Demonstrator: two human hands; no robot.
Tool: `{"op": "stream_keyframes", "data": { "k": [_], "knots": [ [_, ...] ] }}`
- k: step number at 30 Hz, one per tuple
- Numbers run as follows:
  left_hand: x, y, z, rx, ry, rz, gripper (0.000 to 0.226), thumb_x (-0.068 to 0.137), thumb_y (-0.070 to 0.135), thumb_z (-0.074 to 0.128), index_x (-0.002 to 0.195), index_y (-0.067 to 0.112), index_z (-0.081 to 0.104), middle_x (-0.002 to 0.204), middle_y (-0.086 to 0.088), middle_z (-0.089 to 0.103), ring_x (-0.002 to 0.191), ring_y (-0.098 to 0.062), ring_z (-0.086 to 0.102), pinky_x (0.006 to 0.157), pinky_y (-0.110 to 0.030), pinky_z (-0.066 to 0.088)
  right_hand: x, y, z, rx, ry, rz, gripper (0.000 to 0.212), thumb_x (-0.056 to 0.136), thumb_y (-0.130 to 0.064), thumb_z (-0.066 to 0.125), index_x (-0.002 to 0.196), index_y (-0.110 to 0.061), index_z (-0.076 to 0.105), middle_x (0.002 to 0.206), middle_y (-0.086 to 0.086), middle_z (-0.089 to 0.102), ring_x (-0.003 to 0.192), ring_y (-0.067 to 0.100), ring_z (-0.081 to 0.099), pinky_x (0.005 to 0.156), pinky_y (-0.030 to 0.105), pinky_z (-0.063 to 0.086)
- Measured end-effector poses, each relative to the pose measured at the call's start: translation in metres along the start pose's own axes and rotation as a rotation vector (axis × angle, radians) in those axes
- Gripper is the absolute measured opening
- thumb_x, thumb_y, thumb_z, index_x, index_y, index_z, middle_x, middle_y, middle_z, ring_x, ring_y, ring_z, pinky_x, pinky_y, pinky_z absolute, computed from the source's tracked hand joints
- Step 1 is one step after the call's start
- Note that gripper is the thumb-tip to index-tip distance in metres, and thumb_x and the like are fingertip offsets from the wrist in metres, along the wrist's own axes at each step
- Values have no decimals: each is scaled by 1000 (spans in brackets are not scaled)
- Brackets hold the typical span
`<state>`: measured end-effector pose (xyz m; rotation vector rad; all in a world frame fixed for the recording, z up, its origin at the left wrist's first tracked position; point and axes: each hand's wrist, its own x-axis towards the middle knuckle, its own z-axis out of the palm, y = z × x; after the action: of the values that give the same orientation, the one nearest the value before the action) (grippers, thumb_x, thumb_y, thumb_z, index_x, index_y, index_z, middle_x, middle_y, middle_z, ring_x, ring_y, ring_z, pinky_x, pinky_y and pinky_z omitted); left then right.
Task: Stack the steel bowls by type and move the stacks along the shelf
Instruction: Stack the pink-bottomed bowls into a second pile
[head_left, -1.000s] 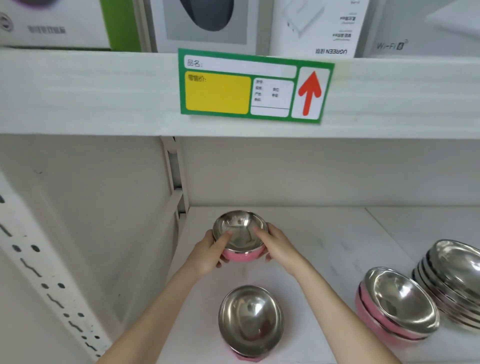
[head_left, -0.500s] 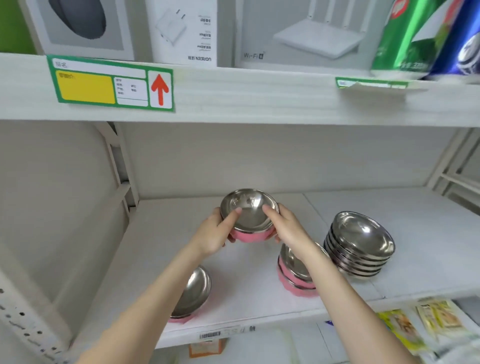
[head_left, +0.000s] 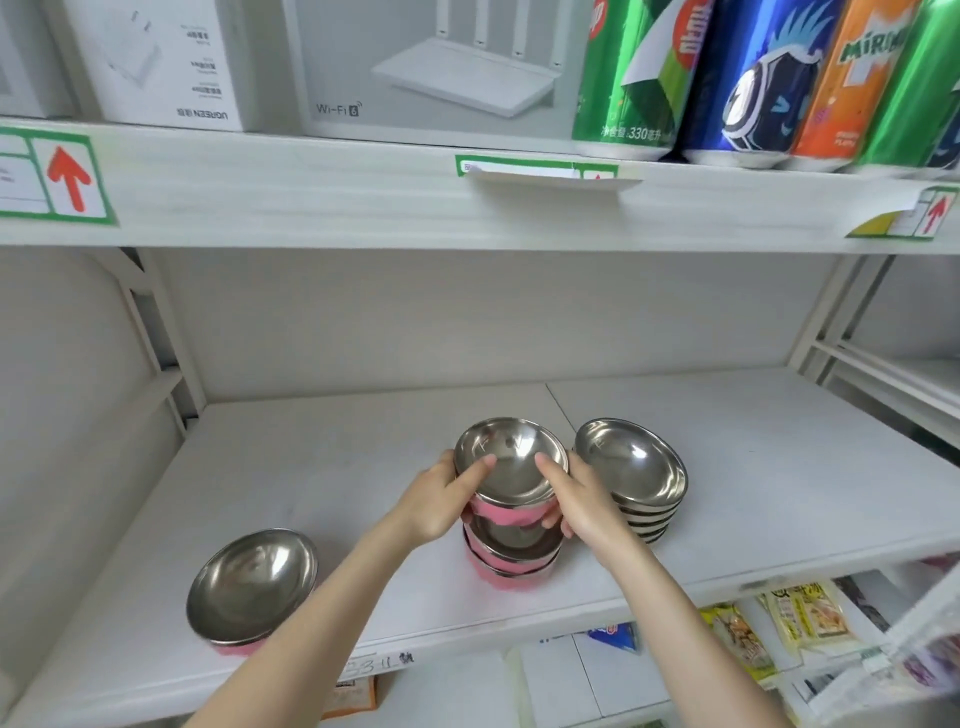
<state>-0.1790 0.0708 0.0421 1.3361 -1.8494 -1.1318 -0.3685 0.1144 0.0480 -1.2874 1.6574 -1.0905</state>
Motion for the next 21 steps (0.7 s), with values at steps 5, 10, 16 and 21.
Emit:
{"op": "stream_keyframes", "data": {
  "k": [5,10,16,21],
  "knots": [
    [-1,-11,12,56,-24,-37,66,81,72,43,122,21,52,95,1,69,88,-18,66,88,-34,49,-5,20,1,5,0,23,25,94,-47,48,105,-28,58,95,6,68,50,11,59,40,14,35],
    [-5,-17,21,183,-41,-53,69,81,75,38,120,20,51,90,4,63,91,-22,60,87,-35,48,-8,36,1,-63,12,21,38,95,-45,47,125,-21,55,115,2,64,77,9,51,55,17,30],
    [-4,-25,29,297,-61,-107,67,84,75,33,119,20,49,95,1,64,96,-26,61,88,-39,47,-9,45,4,-99,-27,110,38,96,-47,46,122,-21,54,119,0,62,89,19,57,50,15,28],
    [-5,-24,32,312,-53,-121,62,88,71,34,119,19,48,82,1,61,93,-30,63,86,-40,49,-8,46,6,-103,-27,169,48,94,-53,44,129,-21,50,126,-1,57,96,30,65,44,20,35]
  ]
}}
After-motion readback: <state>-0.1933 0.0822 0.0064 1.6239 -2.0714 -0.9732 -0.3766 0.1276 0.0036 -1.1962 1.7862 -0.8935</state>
